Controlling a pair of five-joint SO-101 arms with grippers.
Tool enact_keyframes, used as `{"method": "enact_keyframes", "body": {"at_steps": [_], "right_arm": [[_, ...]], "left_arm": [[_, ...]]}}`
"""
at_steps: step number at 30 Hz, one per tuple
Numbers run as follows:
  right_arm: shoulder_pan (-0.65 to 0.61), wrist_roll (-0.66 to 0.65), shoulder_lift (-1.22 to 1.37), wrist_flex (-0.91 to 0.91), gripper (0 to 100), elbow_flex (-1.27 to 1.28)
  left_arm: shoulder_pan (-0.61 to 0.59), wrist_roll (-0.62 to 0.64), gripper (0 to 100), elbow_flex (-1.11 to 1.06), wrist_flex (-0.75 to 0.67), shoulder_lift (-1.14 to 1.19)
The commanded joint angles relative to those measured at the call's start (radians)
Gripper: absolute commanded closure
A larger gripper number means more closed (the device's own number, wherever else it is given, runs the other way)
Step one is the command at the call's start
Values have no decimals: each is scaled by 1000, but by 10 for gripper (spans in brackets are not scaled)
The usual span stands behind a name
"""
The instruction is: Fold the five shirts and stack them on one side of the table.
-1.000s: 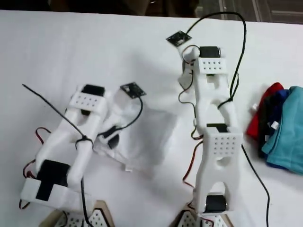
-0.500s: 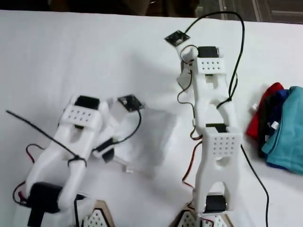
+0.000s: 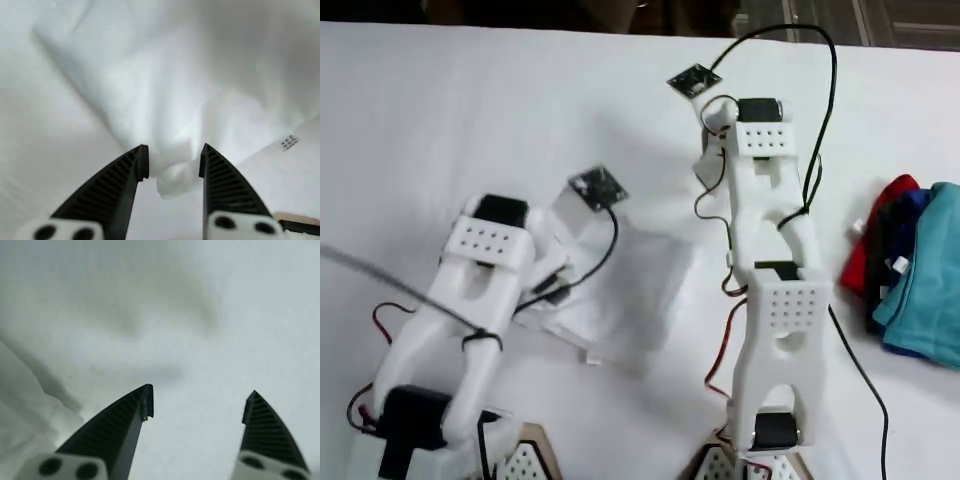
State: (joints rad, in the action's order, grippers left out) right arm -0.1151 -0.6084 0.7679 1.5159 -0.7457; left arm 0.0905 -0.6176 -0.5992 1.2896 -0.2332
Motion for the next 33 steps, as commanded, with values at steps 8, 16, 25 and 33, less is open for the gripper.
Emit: {"method": "enact_keyframes", "body": {"at_steps": [8,16,25,33], "right_arm": [[-8,3,-7,-7,701,-40],[-36,0,-10,1,701,-40],[-182,49,-22,41,667,-130],[-358,12,-21,64,628,-123]], "left_arm": [[11,-2,811,-140,-35,8],[9,12,811,4,-68,9],[-173,32,809,496,198,8],[-611,46,810,616,235,15]]}}
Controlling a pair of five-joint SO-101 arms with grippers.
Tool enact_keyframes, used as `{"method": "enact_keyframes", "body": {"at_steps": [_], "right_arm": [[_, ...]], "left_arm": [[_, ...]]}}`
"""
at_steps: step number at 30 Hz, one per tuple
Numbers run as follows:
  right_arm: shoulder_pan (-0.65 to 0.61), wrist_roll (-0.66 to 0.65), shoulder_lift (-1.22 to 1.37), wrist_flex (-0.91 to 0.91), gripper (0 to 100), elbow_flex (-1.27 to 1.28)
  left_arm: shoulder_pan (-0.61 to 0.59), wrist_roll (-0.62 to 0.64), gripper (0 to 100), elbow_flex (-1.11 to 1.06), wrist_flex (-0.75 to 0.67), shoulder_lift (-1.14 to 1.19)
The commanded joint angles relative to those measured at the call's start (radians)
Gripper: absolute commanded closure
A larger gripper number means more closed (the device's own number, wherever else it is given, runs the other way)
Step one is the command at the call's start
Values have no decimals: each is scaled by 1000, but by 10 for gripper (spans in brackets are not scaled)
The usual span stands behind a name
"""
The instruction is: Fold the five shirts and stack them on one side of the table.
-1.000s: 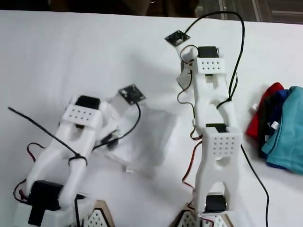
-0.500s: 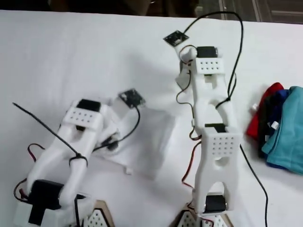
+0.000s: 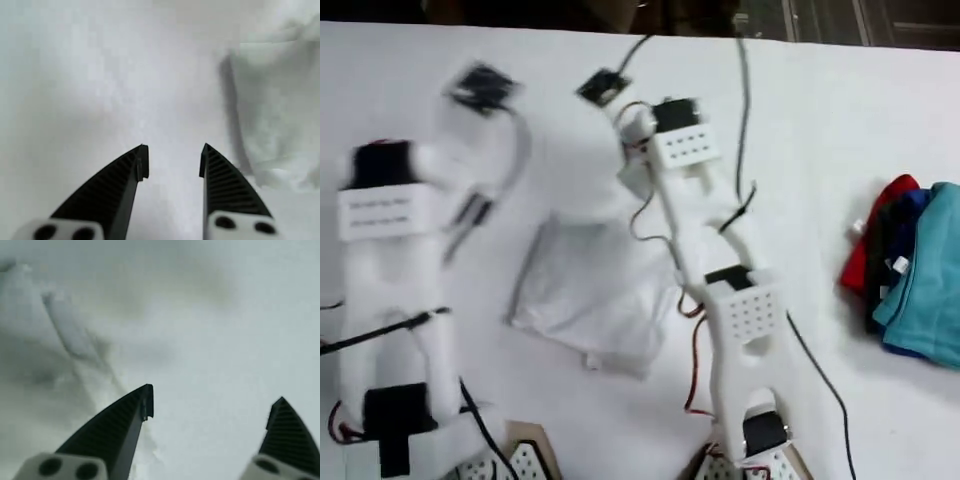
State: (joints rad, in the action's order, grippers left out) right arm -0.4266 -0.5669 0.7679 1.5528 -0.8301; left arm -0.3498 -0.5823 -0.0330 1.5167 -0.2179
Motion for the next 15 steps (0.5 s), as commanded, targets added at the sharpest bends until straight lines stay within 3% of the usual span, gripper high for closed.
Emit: {"method": "enact_keyframes", "body": {"at_steps": [1,6,15], "right_arm": [[-70,-54,-19,50,628,-38],[-156,-183,-28,125,628,-48],[-216,-253,-24,173,628,-12]], "left_arm": [[-224,8,809,48,8,2],[-387,-72,809,47,6,2],[-486,-144,809,47,6,2]]}}
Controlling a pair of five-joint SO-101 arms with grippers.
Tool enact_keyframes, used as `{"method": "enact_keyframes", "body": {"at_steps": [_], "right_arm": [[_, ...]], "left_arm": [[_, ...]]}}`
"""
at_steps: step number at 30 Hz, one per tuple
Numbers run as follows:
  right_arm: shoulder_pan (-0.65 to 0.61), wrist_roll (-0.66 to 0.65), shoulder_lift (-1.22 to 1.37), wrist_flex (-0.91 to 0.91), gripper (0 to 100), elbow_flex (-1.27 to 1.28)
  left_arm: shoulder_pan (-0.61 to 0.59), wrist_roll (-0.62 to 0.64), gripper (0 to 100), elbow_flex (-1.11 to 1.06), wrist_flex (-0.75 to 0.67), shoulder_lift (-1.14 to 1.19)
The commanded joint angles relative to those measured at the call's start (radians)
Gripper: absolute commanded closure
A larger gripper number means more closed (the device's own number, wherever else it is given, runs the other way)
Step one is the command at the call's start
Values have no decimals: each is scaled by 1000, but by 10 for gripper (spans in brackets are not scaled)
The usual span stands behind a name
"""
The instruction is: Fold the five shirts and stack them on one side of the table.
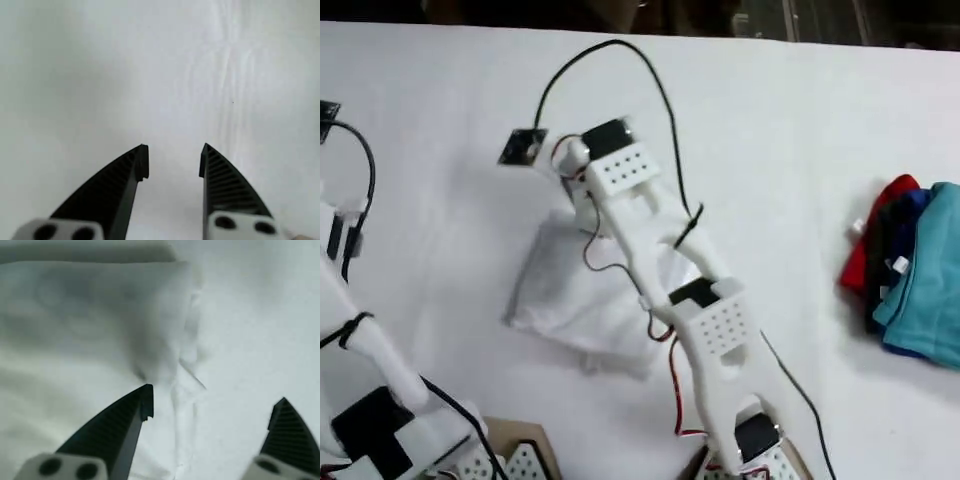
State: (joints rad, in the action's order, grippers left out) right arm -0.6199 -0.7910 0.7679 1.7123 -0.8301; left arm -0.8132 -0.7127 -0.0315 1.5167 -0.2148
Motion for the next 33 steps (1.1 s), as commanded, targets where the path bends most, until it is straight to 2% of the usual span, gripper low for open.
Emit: {"method": "enact_keyframes", "body": {"at_steps": [1,8,12,20,29,31,33], "right_arm": [[-25,-41,-24,12,628,0],[-27,-121,-22,-1,628,133],[25,-172,-21,-76,627,189],[50,-258,133,-76,615,192],[38,-311,199,51,611,161],[36,-313,203,51,646,160],[35,-313,209,51,767,157]], "left_arm": [[-26,-17,809,45,6,-2],[-35,-18,809,45,6,-2],[-35,-17,809,45,14,-2],[-35,-14,810,45,28,-8],[-35,-14,811,47,48,-9],[-35,-12,811,47,48,-9],[-35,-12,811,47,48,-11]]}}
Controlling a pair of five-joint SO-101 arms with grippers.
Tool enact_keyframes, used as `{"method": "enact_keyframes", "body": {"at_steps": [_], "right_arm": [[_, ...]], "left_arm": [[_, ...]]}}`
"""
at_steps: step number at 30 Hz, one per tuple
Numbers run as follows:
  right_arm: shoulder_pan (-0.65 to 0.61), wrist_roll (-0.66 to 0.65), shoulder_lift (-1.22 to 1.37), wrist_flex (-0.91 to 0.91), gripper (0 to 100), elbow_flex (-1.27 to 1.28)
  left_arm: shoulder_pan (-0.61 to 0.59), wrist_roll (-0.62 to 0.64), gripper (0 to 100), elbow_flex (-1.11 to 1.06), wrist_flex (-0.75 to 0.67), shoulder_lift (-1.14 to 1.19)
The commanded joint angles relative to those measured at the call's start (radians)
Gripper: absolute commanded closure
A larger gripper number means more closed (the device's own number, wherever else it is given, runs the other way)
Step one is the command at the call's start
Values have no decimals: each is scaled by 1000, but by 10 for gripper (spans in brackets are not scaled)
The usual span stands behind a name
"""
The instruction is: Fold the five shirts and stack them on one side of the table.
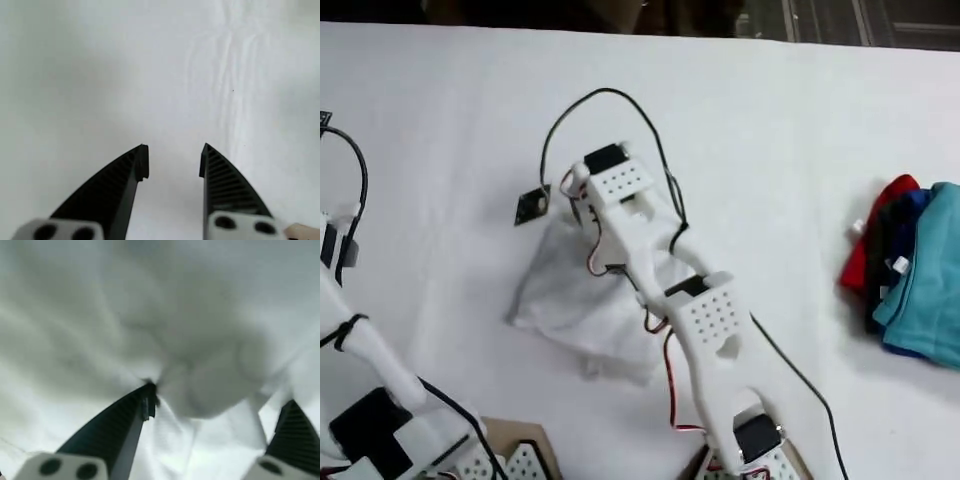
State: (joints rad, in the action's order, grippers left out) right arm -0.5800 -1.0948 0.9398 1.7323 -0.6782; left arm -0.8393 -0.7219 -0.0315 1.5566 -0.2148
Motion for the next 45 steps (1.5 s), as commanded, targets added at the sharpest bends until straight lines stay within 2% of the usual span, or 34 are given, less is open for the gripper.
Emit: {"method": "enact_keyframes", "body": {"at_steps": [1,2,3,5,7,16,23,29,34,45], "right_arm": [[-5,-9,39,31,852,5],[-2,-5,39,31,947,5],[2,-2,39,31,998,5],[13,-2,35,31,941,3],[19,-2,30,31,981,2],[25,6,28,30,975,-97],[131,97,28,31,977,-433],[234,207,-31,33,978,-539],[285,276,-174,35,978,-462],[450,311,-696,33,978,5]], "left_arm": [[-9,-3,811,47,9,-11],[-9,-3,811,47,9,-11],[-9,-3,811,48,9,-11],[-9,-2,811,51,9,-11],[-9,-2,811,51,8,-11],[-9,-2,811,48,2,-11],[-9,-2,811,47,-14,-9],[-5,0,811,44,-41,-3],[6,0,811,44,-71,-2],[57,15,811,30,-100,-2]]}}
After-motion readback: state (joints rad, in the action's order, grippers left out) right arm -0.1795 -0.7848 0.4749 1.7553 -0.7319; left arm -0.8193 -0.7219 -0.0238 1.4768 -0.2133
